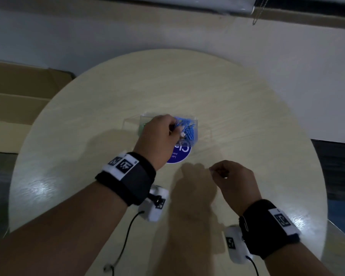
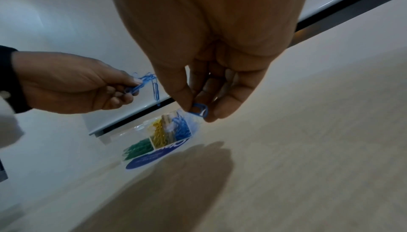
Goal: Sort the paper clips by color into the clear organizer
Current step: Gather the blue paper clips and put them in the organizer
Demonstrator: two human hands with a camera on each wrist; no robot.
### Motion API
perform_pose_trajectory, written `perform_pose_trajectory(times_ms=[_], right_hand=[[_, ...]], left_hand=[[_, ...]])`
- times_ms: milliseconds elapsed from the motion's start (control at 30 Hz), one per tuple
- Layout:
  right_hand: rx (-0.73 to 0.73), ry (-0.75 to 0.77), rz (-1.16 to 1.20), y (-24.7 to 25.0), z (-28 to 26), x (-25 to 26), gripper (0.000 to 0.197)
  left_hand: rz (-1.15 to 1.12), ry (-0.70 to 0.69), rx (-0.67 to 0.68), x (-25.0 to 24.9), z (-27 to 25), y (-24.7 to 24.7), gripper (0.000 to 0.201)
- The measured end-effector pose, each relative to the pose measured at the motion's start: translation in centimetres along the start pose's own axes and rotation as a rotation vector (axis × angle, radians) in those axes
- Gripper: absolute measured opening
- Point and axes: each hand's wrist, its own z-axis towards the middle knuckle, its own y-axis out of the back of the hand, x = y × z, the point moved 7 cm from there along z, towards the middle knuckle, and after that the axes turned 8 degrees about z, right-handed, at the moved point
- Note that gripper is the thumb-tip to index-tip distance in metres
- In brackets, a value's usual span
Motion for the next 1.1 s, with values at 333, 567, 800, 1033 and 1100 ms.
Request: perform_pose_trajectory(times_ms=[333,567,800,1033,1100], right_hand=[[-0.079,0.003,0.146,2.0,3.9,1.6,0.006],[-0.132,0.013,0.309,0.5,9.2,4.9,0.006],[-0.046,0.16,-0.02,-1.5,9.7,6.8,0.03],[-0.05,0.188,-0.204,-3.3,10.1,6.7,0.017],[-0.069,0.167,-0.172,-3.1,10.1,6.2,0.012]], left_hand=[[0.023,0.04,0.047,-1.0,1.7,-2.7,0.028],[-0.056,0.163,-0.074,2.8,0.2,0.6,0.017],[-0.028,0.226,-0.105,6.3,-1.6,2.0,0.014],[-0.024,0.28,-0.114,8.0,-2.5,2.5,0.014],[-0.02,0.287,-0.11,8.2,-2.7,2.5,0.014]])
